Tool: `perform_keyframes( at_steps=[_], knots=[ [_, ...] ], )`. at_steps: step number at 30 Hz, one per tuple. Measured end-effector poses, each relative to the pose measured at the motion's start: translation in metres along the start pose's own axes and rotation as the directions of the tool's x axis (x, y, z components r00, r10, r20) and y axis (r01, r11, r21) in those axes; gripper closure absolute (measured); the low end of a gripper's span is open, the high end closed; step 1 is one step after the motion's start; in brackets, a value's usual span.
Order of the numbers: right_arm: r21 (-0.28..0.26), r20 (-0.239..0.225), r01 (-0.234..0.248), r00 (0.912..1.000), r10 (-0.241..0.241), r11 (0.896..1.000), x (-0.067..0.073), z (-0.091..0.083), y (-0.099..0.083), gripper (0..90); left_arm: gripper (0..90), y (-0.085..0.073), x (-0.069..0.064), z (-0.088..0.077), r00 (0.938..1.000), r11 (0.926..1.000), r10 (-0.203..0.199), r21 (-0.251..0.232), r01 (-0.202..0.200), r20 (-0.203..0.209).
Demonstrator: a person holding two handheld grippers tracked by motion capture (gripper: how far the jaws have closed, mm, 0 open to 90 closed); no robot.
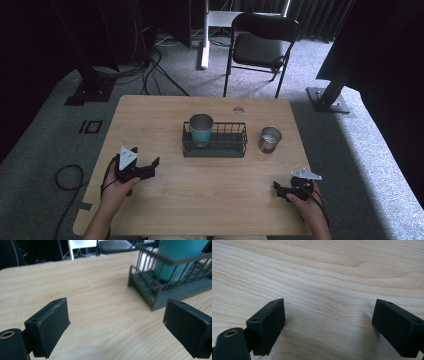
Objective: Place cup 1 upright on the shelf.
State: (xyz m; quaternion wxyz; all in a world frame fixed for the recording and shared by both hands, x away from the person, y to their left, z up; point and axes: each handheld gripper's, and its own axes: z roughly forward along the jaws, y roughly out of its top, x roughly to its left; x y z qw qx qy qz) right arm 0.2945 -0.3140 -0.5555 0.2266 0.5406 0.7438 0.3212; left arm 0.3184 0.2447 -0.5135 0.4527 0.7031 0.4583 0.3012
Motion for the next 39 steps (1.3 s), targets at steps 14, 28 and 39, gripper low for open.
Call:
perform_keyframes(
  at_steps=[14, 28, 39],
  knots=[
    [0.000, 0.000, 0.001, 1.0000, -0.001, 1.000, 0.000, 0.000, 0.000, 11.0, 7.3, -0.031, 0.032, -0.025, 0.9883, 0.9929, -0.050, 0.100, 0.065, -0.144],
    [0.000, 0.000, 0.000, 1.0000, 0.000, 1.000, 0.000, 0.000, 0.000, 11.0, 7.2, -0.054, 0.052, -0.029, 0.9577, 0.9404, -0.103, 0.288, 0.181, -0.269],
    [0.000, 0.000, 0.000, 1.0000, 0.000, 1.000, 0.000, 0.000, 0.000, 11.0, 2.9, -0.055, 0.058, -0.026, 0.9504, 0.9102, -0.129, 0.346, 0.227, -0.283]
  ],
)
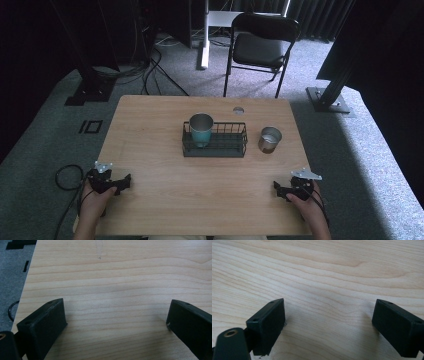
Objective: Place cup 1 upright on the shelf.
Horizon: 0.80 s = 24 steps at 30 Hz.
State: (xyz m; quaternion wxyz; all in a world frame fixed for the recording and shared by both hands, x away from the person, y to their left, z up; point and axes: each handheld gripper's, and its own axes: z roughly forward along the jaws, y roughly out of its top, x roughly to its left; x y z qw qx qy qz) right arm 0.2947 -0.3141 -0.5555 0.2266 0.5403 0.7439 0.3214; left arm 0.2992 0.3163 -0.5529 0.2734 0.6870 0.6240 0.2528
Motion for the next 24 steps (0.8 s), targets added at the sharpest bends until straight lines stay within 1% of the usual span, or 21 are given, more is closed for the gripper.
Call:
perform_keyframes(
  at_steps=[1, 10, 13, 24],
  knots=[
    [0.000, 0.000, 0.000, 1.0000, 0.000, 1.000, 0.0000, 0.0000, 0.0000, 11.0, 2.9, 0.0003, -0.0008, 0.0001, 1.0000, 1.0000, 0.008, 0.001, -0.008, 0.006],
    [0.001, -0.002, 0.002, 1.0000, -0.002, 1.000, 0.0000, -0.0001, 0.0002, 11.0, 2.9, 0.0005, -0.0015, 0.0002, 0.9999, 1.0000, 0.007, 0.000, -0.007, 0.007],
    [0.000, -0.020, 0.019, 0.9996, -0.019, 1.000, 0.0009, 0.0000, 0.0002, 11.0, 2.9, 0.0004, -0.0015, 0.0002, 0.9999, 1.0000, 0.007, 0.000, -0.007, 0.007],
    [0.000, -0.018, 0.017, 0.9997, -0.017, 1.000, 0.0008, -0.0001, 0.0000, 11.2, 2.9, 0.0002, -0.0015, 0.0003, 1.0000, 1.0000, 0.006, -0.001, -0.006, 0.008]
  ],
)
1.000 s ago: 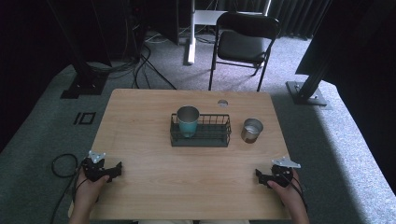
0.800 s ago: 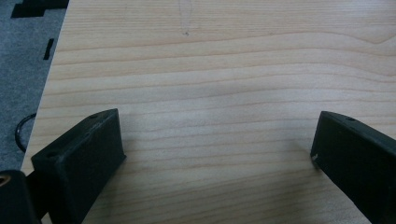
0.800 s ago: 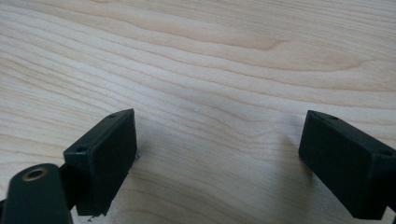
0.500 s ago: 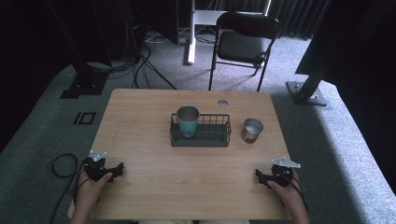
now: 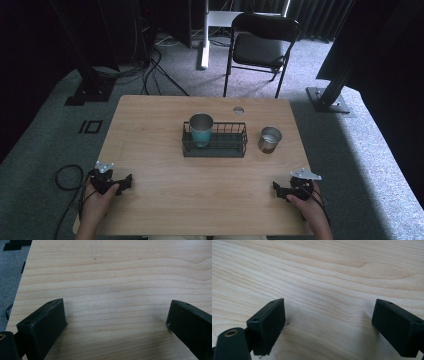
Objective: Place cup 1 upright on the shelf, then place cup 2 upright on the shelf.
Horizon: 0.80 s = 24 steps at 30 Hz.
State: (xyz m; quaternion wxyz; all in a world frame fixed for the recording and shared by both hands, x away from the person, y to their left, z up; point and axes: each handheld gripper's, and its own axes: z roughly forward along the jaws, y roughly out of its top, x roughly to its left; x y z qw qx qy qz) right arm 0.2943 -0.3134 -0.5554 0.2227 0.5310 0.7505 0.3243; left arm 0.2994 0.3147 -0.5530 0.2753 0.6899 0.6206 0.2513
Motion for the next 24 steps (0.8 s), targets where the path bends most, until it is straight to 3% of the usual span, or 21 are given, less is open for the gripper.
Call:
perform_keyframes(
  at_steps=[11, 18, 24],
  knots=[
    [-0.013, 0.013, -0.055, 0.9984, 0.056, 0.998, -0.002, -0.003, -0.002, 11.2, 2.9, 0.000, 0.000, 0.000, 1.0000, 1.0000, 0.001, 0.001, -0.001, 0.000],
    [-0.035, 0.011, -0.042, 0.9990, 0.043, 0.998, 0.000, -0.002, 0.002, 11.2, 2.9, 0.000, 0.000, 0.000, 1.0000, 1.0000, 0.000, 0.000, 0.000, 0.000],
    [-0.090, 0.000, -0.027, 0.9996, 0.027, 0.996, 0.004, -0.002, 0.013, 11.2, 2.9, 0.000, 0.000, 0.000, 1.0000, 1.0000, 0.000, 0.000, 0.000, -0.001]
  ],
)
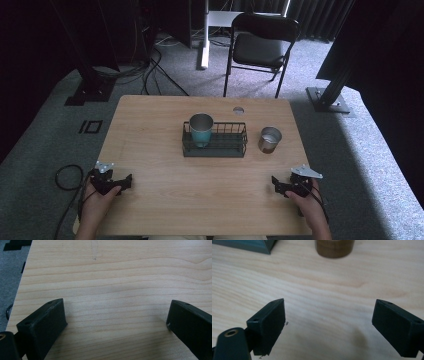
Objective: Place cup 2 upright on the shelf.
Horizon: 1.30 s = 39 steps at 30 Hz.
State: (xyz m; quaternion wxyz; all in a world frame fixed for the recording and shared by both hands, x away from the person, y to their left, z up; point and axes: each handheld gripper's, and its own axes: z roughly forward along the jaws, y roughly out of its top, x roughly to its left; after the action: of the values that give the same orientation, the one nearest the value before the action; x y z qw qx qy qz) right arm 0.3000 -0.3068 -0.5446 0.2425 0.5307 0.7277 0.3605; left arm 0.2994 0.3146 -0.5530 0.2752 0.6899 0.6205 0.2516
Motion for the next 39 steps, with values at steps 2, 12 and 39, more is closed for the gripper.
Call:
perform_keyframes(
  at_steps=[2, 12, 39],
  knots=[
    [-0.012, 0.001, 0.006, 1.0000, -0.006, 1.000, 0.001, 0.001, 0.004, 11.2, 2.9, 0.000, 0.000, 0.000, 1.0000, 1.0000, 0.001, 0.000, -0.001, 0.000],
    [-0.077, 0.014, 0.000, 0.9999, 0.001, 0.997, 0.000, 0.006, 0.022, 11.2, 2.9, 0.000, 0.000, 0.000, 1.0000, 1.0000, 0.000, 0.000, 0.000, 0.000],
    [-0.143, 0.020, -0.008, 0.9997, 0.011, 0.990, -0.010, 0.032, 0.056, 11.2, 2.9, 0.000, 0.000, 0.000, 1.0000, 1.0000, -0.001, -0.001, 0.001, 0.000]
  ],
)
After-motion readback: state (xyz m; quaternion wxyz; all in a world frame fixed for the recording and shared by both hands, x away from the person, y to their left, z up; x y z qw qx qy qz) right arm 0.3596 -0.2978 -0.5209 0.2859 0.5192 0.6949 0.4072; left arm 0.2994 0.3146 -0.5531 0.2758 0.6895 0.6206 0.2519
